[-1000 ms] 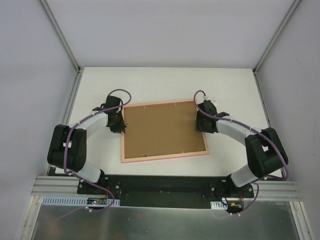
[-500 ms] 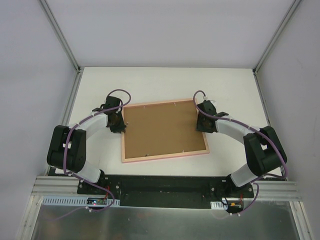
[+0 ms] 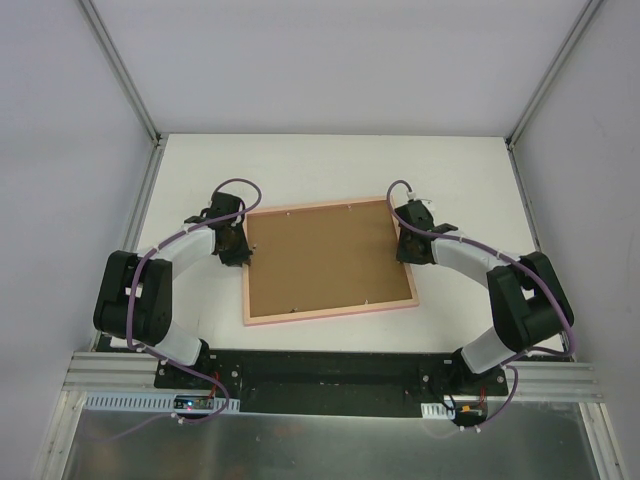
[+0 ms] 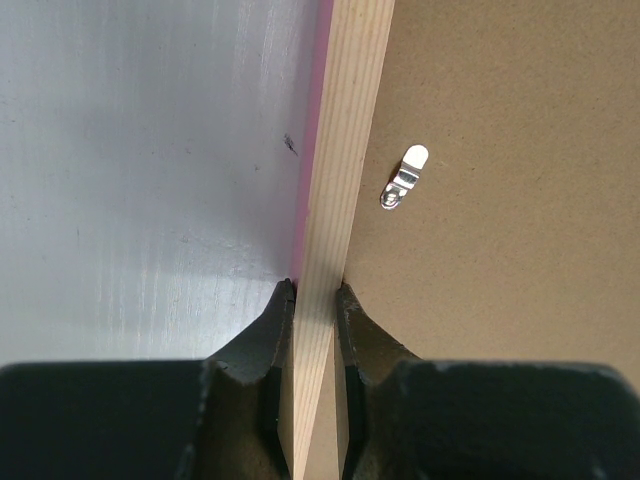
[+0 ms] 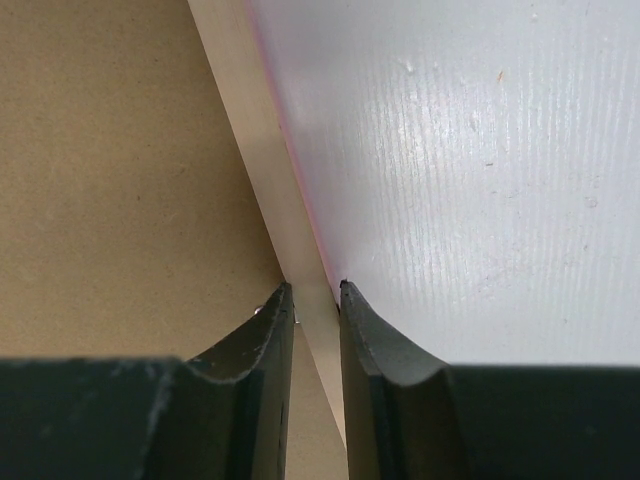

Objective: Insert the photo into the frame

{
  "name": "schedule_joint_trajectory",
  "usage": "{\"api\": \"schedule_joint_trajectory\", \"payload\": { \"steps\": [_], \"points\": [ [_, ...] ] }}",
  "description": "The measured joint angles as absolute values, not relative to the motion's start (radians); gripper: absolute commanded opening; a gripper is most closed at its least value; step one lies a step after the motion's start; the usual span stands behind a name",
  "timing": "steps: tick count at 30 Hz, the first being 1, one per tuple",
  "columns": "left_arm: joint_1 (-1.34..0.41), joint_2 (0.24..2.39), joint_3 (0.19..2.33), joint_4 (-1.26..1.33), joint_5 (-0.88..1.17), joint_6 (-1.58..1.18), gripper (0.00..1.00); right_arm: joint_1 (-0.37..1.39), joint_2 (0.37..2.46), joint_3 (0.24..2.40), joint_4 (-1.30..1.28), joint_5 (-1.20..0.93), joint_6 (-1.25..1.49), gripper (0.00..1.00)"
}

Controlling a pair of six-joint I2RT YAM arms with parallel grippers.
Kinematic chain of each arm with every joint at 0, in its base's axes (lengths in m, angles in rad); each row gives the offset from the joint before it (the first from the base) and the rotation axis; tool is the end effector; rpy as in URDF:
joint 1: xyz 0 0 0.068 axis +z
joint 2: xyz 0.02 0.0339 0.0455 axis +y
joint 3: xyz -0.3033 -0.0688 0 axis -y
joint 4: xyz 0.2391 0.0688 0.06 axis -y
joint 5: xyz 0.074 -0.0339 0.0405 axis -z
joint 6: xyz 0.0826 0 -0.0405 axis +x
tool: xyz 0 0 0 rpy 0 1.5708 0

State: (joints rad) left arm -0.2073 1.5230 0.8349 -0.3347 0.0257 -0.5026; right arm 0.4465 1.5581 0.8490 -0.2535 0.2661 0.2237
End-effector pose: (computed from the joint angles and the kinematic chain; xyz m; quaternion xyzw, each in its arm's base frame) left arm 0.3028 -0.0659 0.1773 -0.1382 0.9527 -0.1056 0.2494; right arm 0.3021 0.1205 0.1805 -0.0657 0.9442 -0.0219 0.3219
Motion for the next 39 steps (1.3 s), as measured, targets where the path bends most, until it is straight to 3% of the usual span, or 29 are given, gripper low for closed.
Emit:
{"api": "schedule_joint_trajectory", "payload": {
  "steps": [6, 14, 24, 39],
  "points": [
    [-0.207, 1.516, 0.83, -0.331, 0.035, -0.501, 0.0, 0.441, 1.558, 0.849, -0.253, 0.262, 0.218, 0.22],
    [-0.207, 1.493, 0.818, -0.345, 0.055, -0.501, 0.32, 0.421, 1.551, 0.844, -0.245, 0.235, 0.184, 0.2],
    [-0.207, 1.481, 0.852, -0.338, 0.065, -0.505, 0.49, 0.407, 1.546, 0.839, -0.238, 0.202, 0.148, 0.18],
    [-0.208, 1.683, 1.016, -0.34, -0.005, -0.451, 0.49, 0.397, 1.541, 0.836, -0.235, 0.18, 0.129, 0.19]
  ]
}}
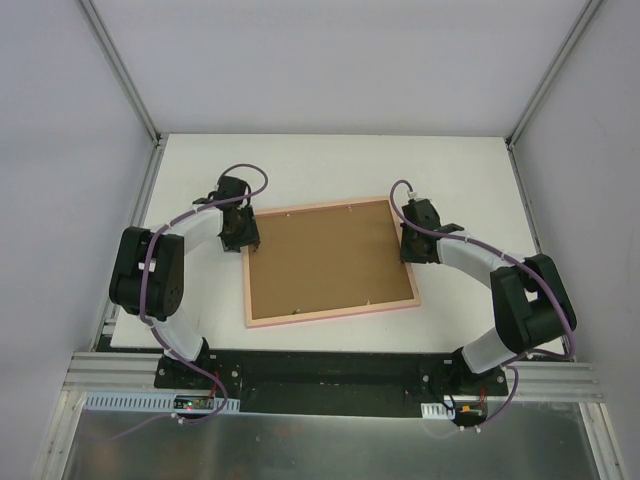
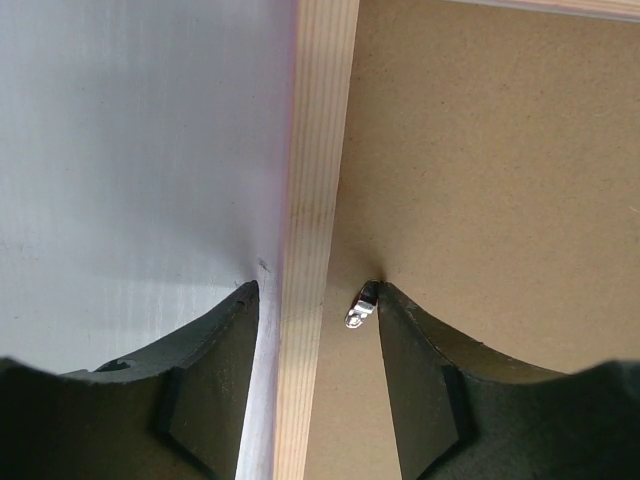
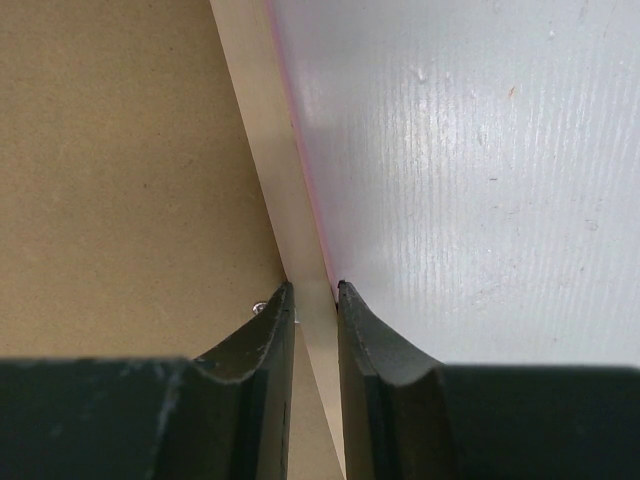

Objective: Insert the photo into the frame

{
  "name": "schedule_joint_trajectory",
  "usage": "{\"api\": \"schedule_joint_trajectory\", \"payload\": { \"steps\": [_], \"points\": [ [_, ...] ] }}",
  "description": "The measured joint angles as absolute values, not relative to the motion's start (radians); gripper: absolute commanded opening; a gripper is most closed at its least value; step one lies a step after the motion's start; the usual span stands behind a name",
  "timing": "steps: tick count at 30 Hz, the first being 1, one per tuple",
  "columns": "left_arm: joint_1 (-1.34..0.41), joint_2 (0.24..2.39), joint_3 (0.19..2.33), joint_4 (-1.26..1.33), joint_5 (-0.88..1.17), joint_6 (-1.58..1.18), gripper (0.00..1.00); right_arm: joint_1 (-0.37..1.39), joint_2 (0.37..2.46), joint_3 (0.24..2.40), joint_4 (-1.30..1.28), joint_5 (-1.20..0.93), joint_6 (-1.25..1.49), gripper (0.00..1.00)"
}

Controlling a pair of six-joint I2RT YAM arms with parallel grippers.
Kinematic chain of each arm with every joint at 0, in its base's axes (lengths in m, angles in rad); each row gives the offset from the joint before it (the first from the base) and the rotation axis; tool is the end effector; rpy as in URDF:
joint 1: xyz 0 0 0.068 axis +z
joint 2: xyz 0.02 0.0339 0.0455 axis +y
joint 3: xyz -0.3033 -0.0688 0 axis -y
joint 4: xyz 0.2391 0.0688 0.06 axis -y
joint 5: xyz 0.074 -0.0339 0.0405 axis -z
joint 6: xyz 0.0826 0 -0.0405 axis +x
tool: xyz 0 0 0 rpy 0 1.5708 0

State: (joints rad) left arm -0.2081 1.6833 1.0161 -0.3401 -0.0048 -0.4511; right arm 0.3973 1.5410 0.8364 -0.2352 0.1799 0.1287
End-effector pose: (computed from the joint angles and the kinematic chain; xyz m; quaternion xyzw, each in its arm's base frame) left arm 0.3549 -0.0745 0.1817 -0.1171 0.9534 -0.0878 0.2638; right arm 0.3041 0.1116 0.1821 -0.0992 0.9420 -0.0021 0.3206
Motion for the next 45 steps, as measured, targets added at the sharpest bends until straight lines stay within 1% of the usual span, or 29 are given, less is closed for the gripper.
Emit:
{"api": "schedule_joint_trajectory", "payload": {
  "steps": [9, 14, 21, 25, 31, 36, 40, 43, 45],
  "points": [
    [-0.21, 1.695, 1.019, -0.342, -0.004, -0.445, 0.49, 0.394, 1.541, 0.836, -0.235, 0.174, 0.126, 0.18],
    [-0.211, 1.695, 1.018, -0.342, -0.004, -0.443, 0.54, 0.394, 1.541, 0.836, -0.235, 0.174, 0.126, 0.18],
    [-0.229, 1.68, 0.999, -0.336, 0.009, -0.438, 0.54, 0.392, 1.541, 0.836, -0.235, 0.17, 0.126, 0.18],
    [-0.23, 1.679, 0.997, -0.339, 0.019, -0.431, 0.48, 0.391, 1.541, 0.836, -0.235, 0.168, 0.126, 0.18],
    [-0.229, 1.678, 0.996, -0.342, -0.01, -0.434, 0.33, 0.391, 1.541, 0.836, -0.235, 0.168, 0.125, 0.18],
    [-0.229, 1.679, 0.999, -0.338, -0.036, -0.443, 0.15, 0.389, 1.538, 0.836, -0.24, 0.168, 0.122, 0.18],
    [-0.229, 1.679, 1.0, -0.332, -0.043, -0.455, 0.06, 0.387, 1.537, 0.835, -0.243, 0.167, 0.119, 0.18],
    [-0.229, 1.679, 1.0, -0.332, -0.046, -0.457, 0.01, 0.387, 1.537, 0.835, -0.243, 0.167, 0.118, 0.18],
    [-0.229, 1.679, 1.0, -0.332, -0.046, -0.458, 0.0, 0.387, 1.537, 0.835, -0.243, 0.167, 0.118, 0.18]
  ]
}}
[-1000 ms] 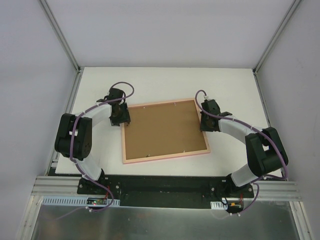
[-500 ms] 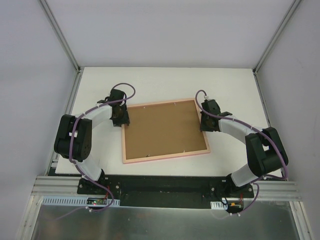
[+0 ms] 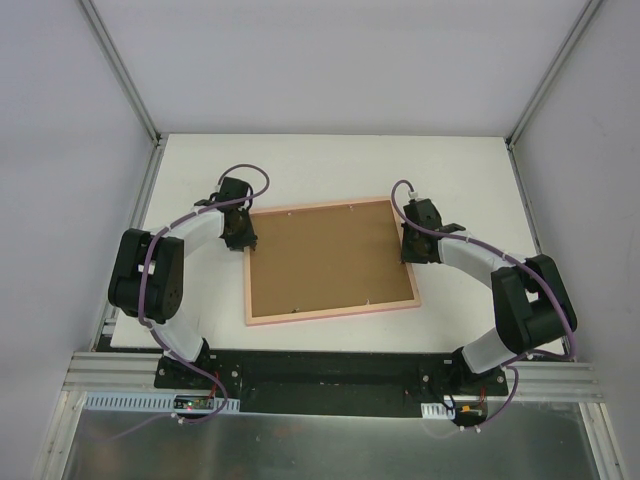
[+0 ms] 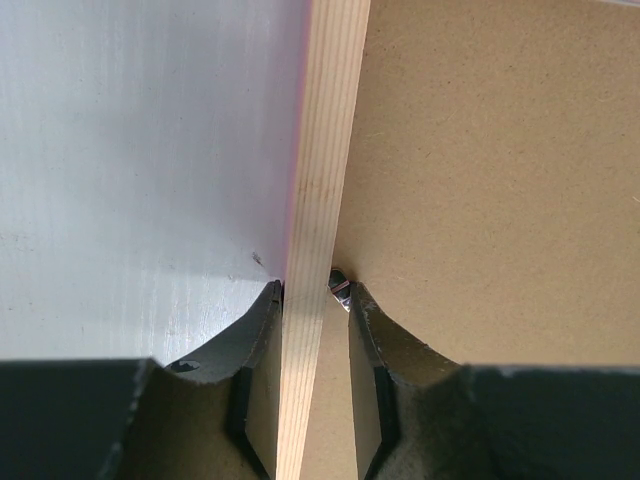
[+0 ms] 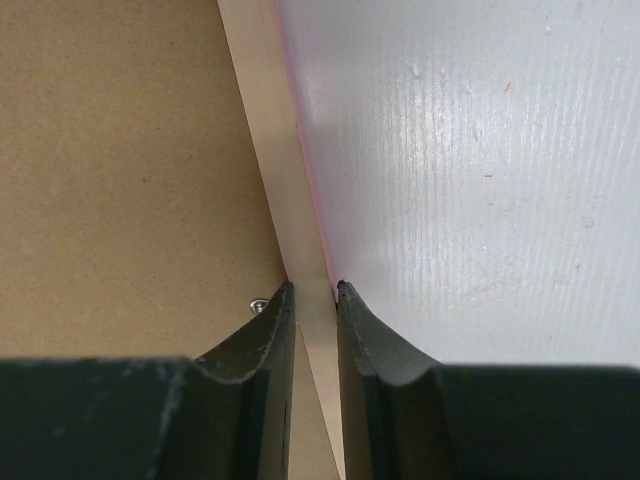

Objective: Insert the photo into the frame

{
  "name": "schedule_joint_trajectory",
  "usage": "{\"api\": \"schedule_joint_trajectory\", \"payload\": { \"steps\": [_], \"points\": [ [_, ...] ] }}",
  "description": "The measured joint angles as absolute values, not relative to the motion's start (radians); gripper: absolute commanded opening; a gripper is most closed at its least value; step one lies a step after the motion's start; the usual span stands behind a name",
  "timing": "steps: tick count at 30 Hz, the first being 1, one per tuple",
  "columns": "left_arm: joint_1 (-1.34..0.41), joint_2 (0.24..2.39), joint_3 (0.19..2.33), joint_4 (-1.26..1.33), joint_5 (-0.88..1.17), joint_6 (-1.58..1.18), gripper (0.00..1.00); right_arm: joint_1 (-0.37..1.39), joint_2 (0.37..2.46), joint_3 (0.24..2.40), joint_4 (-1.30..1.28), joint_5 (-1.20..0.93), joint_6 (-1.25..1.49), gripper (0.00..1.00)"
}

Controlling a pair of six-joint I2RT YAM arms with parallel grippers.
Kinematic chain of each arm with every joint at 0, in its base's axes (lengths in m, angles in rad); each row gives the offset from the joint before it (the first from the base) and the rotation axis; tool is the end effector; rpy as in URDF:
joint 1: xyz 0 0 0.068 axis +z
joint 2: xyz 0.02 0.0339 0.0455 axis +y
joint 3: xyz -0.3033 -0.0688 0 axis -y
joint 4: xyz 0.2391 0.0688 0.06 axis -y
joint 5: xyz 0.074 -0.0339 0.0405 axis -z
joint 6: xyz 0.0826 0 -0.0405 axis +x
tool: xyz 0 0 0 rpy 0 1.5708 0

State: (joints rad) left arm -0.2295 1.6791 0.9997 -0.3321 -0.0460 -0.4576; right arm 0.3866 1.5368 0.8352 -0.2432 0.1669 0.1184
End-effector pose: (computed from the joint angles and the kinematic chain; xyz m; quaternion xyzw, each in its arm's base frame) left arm 0.3510 -0.0781 0.1788 -0.1157 0.9539 -0.0721 0.2673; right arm 0.3035 0.1087 0.1822 -0.1013 0.9430 -0.0001 0.3169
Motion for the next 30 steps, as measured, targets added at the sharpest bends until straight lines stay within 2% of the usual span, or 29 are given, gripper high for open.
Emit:
{"api": "schedule_joint_trajectory", "payload": {
  "steps": [15, 18, 30],
  "points": [
    [-0.213, 1.647, 0.961, -0.303, -0.043, -0.532, 0.0, 0.385, 1.529, 0.824, -0.234, 0.165, 0.118, 0.18],
    [-0.193, 1.635, 0.944, -0.301, -0.026, -0.568, 0.18, 0.385, 1.525, 0.82, -0.234, 0.163, 0.119, 0.18],
    [-0.188, 1.603, 0.93, -0.319, 0.024, -0.588, 0.3, 0.384, 1.525, 0.82, -0.234, 0.159, 0.119, 0.18]
  ]
}}
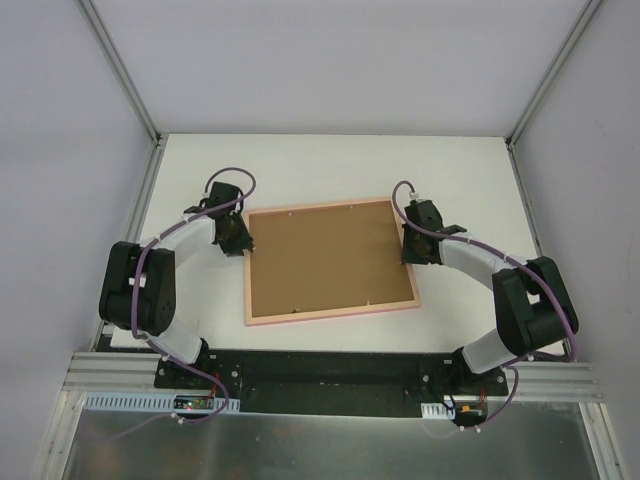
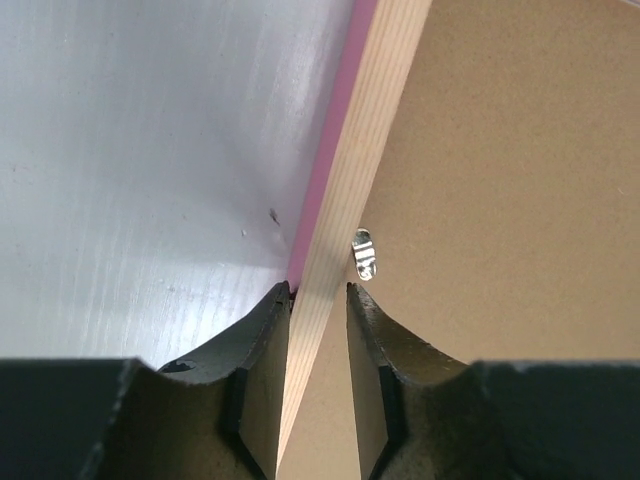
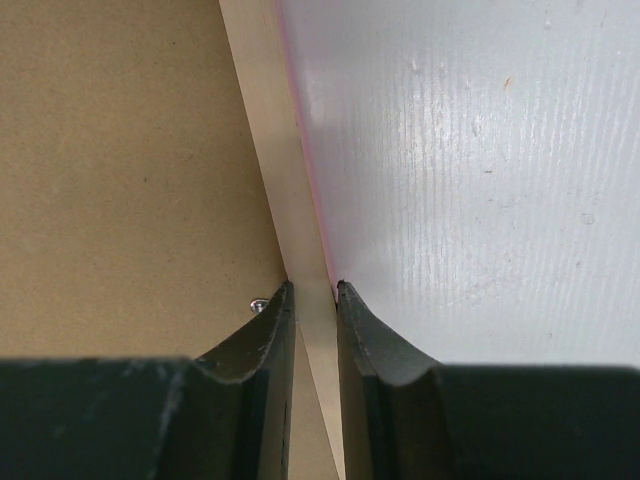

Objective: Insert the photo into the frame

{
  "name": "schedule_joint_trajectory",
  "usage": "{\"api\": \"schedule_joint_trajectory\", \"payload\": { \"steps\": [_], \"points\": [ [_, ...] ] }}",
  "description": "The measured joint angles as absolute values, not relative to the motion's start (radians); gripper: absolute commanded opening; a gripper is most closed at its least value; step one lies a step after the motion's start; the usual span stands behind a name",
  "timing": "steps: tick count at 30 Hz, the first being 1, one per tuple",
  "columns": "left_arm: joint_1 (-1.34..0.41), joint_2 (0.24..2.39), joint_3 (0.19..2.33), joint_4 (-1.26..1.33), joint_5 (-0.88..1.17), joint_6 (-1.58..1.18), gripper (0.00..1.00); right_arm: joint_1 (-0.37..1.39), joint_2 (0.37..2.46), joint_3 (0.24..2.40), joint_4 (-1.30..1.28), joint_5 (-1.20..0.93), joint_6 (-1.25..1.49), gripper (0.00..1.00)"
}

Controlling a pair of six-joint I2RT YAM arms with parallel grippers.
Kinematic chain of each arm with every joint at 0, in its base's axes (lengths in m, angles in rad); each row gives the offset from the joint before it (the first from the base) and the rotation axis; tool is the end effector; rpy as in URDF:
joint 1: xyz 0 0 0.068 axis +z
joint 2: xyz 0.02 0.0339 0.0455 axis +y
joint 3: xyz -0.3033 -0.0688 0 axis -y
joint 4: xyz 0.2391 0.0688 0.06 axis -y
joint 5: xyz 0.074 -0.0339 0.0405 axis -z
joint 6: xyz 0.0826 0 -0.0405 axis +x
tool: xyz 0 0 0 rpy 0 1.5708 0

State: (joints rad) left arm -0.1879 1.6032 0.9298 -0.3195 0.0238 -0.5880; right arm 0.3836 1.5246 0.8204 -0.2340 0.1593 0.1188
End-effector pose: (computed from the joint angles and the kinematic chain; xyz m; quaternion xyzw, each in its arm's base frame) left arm 0.3333 -0.0654 0.1833 -0.1871 0.9400 -0.1183 0.2594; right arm 0.3008 0.1073 0.1820 -0.1005 0.9424 0.0038 0.3191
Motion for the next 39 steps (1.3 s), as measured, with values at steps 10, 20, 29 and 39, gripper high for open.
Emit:
{"api": "schedule_joint_trajectory", "payload": {
  "steps": [10, 20, 29, 39],
  "points": [
    [-0.191, 1.569, 0.938, -0.339, 0.043, -0.593, 0.45, 0.383, 1.525, 0.82, -0.234, 0.159, 0.119, 0.18],
    [-0.204, 1.661, 0.973, -0.339, -0.017, -0.611, 0.45, 0.383, 1.522, 0.82, -0.239, 0.156, 0.119, 0.18],
    [-0.211, 1.678, 0.991, -0.334, -0.055, -0.638, 0.27, 0.383, 1.521, 0.82, -0.243, 0.152, 0.118, 0.18],
    [-0.216, 1.668, 0.977, -0.317, -0.091, -0.686, 0.0, 0.383, 1.521, 0.82, -0.243, 0.148, 0.118, 0.18]
  ]
}}
